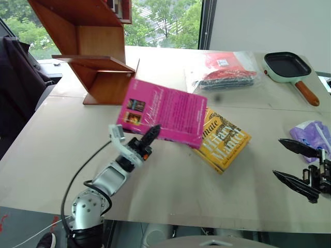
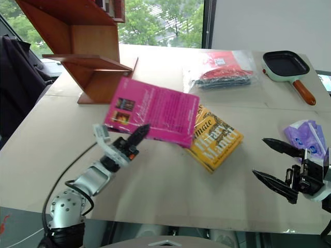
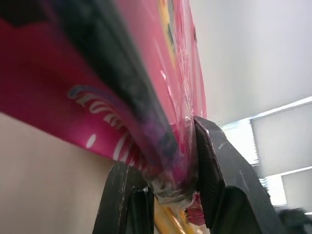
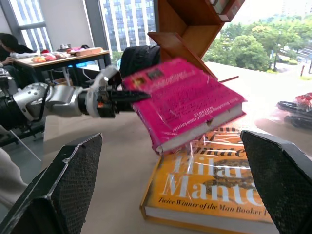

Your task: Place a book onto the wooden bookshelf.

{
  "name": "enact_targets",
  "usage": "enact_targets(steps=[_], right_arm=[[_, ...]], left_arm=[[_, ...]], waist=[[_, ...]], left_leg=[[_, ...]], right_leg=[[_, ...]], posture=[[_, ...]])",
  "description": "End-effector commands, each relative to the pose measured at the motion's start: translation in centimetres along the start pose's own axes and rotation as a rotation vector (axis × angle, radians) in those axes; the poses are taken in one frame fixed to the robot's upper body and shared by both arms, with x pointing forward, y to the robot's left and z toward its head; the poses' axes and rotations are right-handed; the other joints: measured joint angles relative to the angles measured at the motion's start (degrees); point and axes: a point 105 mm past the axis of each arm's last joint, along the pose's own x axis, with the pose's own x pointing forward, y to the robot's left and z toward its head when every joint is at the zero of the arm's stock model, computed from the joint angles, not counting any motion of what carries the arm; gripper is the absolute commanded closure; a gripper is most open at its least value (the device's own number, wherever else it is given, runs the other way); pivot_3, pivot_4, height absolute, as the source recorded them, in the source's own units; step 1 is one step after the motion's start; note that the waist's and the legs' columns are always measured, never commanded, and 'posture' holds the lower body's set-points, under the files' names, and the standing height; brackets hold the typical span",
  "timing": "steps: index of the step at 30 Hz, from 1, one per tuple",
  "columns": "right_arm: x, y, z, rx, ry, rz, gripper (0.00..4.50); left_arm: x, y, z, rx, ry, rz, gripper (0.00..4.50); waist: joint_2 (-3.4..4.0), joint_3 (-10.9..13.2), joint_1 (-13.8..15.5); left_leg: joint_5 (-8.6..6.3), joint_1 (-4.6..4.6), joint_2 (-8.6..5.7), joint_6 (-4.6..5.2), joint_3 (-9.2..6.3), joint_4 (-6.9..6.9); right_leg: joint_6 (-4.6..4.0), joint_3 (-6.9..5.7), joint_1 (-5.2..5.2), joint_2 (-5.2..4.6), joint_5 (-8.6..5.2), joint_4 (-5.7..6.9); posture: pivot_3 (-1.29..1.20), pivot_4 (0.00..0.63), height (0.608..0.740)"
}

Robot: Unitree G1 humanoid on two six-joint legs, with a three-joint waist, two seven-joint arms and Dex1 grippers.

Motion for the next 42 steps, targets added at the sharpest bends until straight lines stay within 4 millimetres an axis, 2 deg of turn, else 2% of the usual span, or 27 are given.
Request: enact_targets(steps=[1, 4, 7, 10, 14, 17, 19, 22, 25, 28, 32, 35, 37, 40, 42], right_arm=[[1.3, -1.4, 0.5, -0.017, -0.02, 0.061, 0.0], [2.2, -2.2, 0.6, -0.018, -0.036, 0.087, 0.0], [2.9, -2.9, 0.7, -0.027, -0.046, 0.105, 0.0], [3.3, -3.7, 1.2, -0.042, -0.064, 0.1, 0.0], [3.8, -4.7, 2.8, -0.063, -0.127, 0.087, 0.0], [4.5, -5.5, 4.4, -0.072, -0.191, 0.089, 0.0], [5.0, -5.9, 5.2, -0.065, -0.226, 0.095, 0.0], [5.6, -6.0, 6.1, -0.03, -0.249, 0.122, 0.0], [6.2, -6.5, 7.5, 0.039, -0.288, 0.154, 0.0], [6.6, -7.0, 8.0, 0.037, -0.29, 0.165, 0.0], [7.3, -7.8, 8.3, 0.022, -0.278, 0.195, 0.0], [7.8, -8.6, 8.1, 0.009, -0.269, 0.208, 0.0], [8.2, -9.0, 7.6, 0.006, -0.254, 0.223, 0.0], [8.8, -9.1, 7.1, 0.019, -0.257, 0.252, 0.0], [9.1, -9.1, 6.9, 0.023, -0.264, 0.263, 0.0]], left_arm=[[1.3, -7.1, 6.4, 0.72, 0.002, -0.181, 3.91], [2.8, -10.0, 8.4, 1.13, 0.065, -0.205, 3.91], [4.0, -13.5, 9.5, 1.414, 0.044, -0.264, 3.91], [4.8, -14.7, 10.3, 1.731, 0.033, -0.227, 3.91], [4.7, -15.0, 14.1, 2.152, -0.071, -0.012, 3.91], [3.0, -15.4, 18.5, 2.502, -0.174, 0.271, 3.91], [2.1, -15.9, 20.1, 2.638, -0.203, 0.393, 3.91], [1.4, -16.4, 21.4, 2.719, -0.216, 0.482, 3.91], [0.5, -17.1, 22.8, 2.719, -0.254, 0.576, 3.91], [0.0, -17.5, 22.9, 2.736, -0.256, 0.602, 3.91], [-0.9, -16.8, 23.3, 2.692, -0.163, 0.668, 3.91], [-1.6, -14.3, 22.6, 2.614, 0.006, 0.688, 3.91], [-1.6, -12.7, 21.3, 2.554, 0.099, 0.661, 3.91], [-1.4, -12.1, 19.6, 2.511, 0.14, 0.615, 3.91], [-1.4, -12.2, 19.4, 2.525, 0.137, 0.622, 3.91]], waist=[[-0.54, 0.4, -0.13], [-0.53, 0.44, -0.12], [-0.34, 0.5, -0.2], [-0.28, 0.58, -0.33], [-0.18, 0.8, -1.1], [-0.17, 1.03, -1.62], [-0.17, 1.08, -1.82], [-0.31, 1.18, -1.28], [-0.39, 1.27, -0.77], [-0.48, 1.36, -1.04], [-0.48, 1.38, -1.88], [-0.48, 1.38, -2.63], [-0.45, 1.37, -3.11], [-0.5, 1.38, -2.96], [-0.71, 1.44, -2.51]], left_leg=[[0.01, -0.02, 0.0, -0.02, -0.02, 0.02], [0.08, -0.07, 0.01, -0.13, -0.1, 0.01], [0.06, -0.07, -0.1, -0.09, -0.04, -0.04], [0.07, -0.21, -0.11, -0.11, -0.08, -0.07], [0.16, -0.41, -0.05, -0.26, -0.11, -0.08], [0.19, -0.46, 0.0, -0.33, -0.17, -0.07], [0.19, -0.46, 0.01, -0.33, -0.15, -0.08], [0.19, -0.49, 0.01, -0.32, -0.19, -0.07], [0.18, -0.62, -0.01, -0.31, -0.23, 0.03], [0.18, -0.63, -0.01, -0.29, -0.22, 0.05], [0.19, -0.64, 0.01, -0.29, -0.21, 0.04], [0.19, -0.64, 0.02, -0.29, -0.01, 0.04], [0.19, -0.58, 0.02, -0.29, 0.16, 0.02], [0.19, -0.66, 0.06, -0.29, 0.09, 0.05], [0.18, -0.69, 0.05, -0.27, 0.08, 0.11]], right_leg=[[0.0, -0.02, -0.05, 0.04, 0.0, 0.06], [-0.02, -0.07, -0.08, 0.12, 0.0, 0.08], [0.22, -0.02, -0.06, 0.11, 0.13, -0.02], [0.31, -0.07, -0.09, 0.21, 0.11, -0.23], [0.33, -0.08, -0.25, 0.54, 0.11, -0.35], [0.34, -0.15, -0.29, 0.64, 0.1, -0.33], [0.38, -0.08, -0.31, 0.68, 0.13, -0.31], [0.46, -0.09, -0.32, 0.69, 0.18, -0.3], [0.5, -0.22, -0.33, 0.56, 0.21, -0.27], [0.54, -0.19, -0.36, 0.45, 0.25, -0.24], [0.54, -0.17, -0.39, 0.42, 0.25, -0.2], [0.54, 0.05, -0.59, 0.42, 0.25, 0.0], [0.54, 0.17, -0.66, 0.4, 0.24, 0.34], [0.54, 0.13, -0.77, 0.42, 0.24, 0.46], [0.54, 0.15, -0.8, 0.4, 0.24, 0.46]], posture=[[0.0, 0.15, 0.74], [0.0, 0.15, 0.74], [0.0, 0.15, 0.74], [0.0, 0.15, 0.74], [0.0, 0.15, 0.74], [0.0, 0.15, 0.74], [0.0, 0.15, 0.74], [0.0, 0.15, 0.74], [0.0, 0.15, 0.74], [0.0, 0.15, 0.74], [0.0, 0.15, 0.74], [0.0, 0.15, 0.74], [0.0, 0.15, 0.74], [0.0, 0.15, 0.74], [0.0, 0.15, 0.74]])
